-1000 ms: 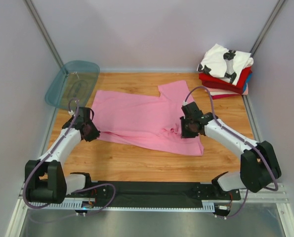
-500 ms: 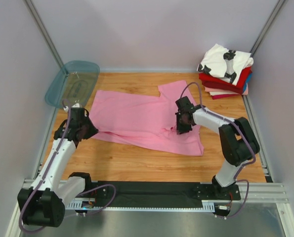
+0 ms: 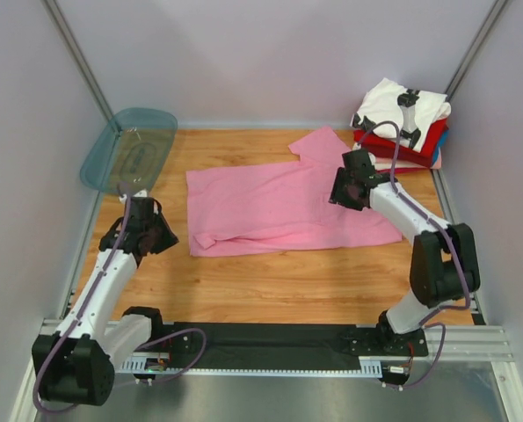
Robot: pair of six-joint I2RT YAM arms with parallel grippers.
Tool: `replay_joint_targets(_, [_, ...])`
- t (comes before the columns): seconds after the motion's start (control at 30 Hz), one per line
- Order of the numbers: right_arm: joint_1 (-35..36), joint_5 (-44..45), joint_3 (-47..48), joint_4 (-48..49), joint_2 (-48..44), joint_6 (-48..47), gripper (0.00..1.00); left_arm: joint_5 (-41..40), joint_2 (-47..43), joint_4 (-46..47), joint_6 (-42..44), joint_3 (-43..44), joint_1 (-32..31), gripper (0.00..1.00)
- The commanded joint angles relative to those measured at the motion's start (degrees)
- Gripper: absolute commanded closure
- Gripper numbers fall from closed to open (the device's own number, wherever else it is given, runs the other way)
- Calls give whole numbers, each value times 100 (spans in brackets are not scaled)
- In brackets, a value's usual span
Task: Fold and stack the t-shirts
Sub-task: Fold the tshirt
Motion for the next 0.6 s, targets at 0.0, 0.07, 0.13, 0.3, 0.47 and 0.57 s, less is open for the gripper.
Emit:
replay_joint_targets(0.0, [464,150,-215,-71,-840,-9,48,131,343,677,-93,-35,-257,73])
replay_joint_targets(0.07, [658,-68,-522,104,-1174,18,47,-35,685,774,-110,18,-679,73])
replay_joint_targets(0.13, [948,-403,-673,263,-1280,9,46,-360,1123,880,-110,123,-1021,72])
replay_joint_targets(0.3, [1387,-841,-997,448,-1228,62,46,-625,2118,1134,-31,404,-1374,71])
replay_joint_targets(0.47, [1590,-869,-1279,562,-1245,97,47,-975,2673,1381,109,554,-2006,70])
replay_joint_targets(0.57, [1669,-913,-1350,536,-1298,71,47,-1186,2857,1495,276,615,-2174,67])
